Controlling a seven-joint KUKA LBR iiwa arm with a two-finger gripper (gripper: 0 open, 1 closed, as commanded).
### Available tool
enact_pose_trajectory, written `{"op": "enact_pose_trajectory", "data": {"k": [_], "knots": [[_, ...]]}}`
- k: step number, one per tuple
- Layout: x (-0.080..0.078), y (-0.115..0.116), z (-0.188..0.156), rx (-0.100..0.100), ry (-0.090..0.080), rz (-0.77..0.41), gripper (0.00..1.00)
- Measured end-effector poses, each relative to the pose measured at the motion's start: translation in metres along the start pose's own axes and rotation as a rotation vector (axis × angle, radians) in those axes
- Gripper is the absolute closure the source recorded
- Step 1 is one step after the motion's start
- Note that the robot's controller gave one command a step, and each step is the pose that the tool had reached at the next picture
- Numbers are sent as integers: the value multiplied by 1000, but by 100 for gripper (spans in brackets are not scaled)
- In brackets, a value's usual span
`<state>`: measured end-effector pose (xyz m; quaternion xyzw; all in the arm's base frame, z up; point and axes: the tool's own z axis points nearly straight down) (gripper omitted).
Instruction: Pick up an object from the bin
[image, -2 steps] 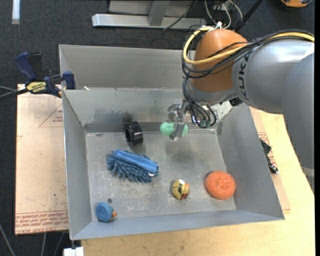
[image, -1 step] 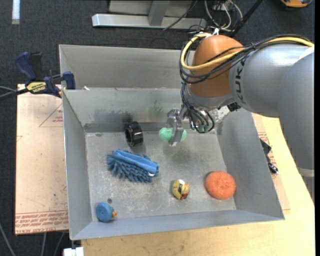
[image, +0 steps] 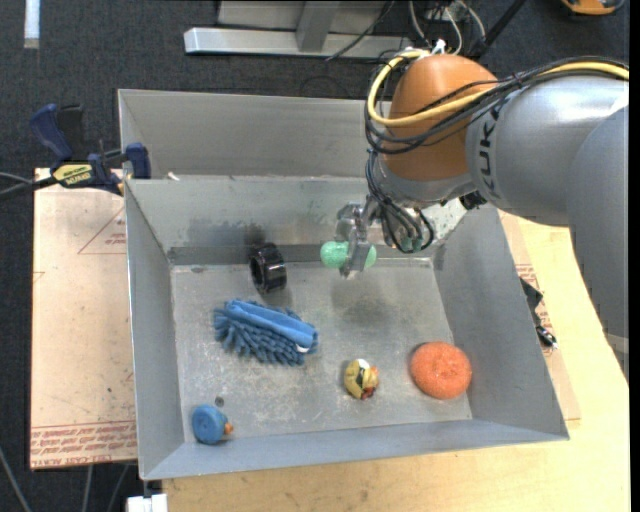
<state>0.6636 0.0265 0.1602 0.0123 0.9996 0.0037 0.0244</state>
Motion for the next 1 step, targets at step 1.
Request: {"op": "enact_pose_trajectory", "data": {"k": [1], "knots": [[6, -1, 19, 1, 22, 0, 100]]}}
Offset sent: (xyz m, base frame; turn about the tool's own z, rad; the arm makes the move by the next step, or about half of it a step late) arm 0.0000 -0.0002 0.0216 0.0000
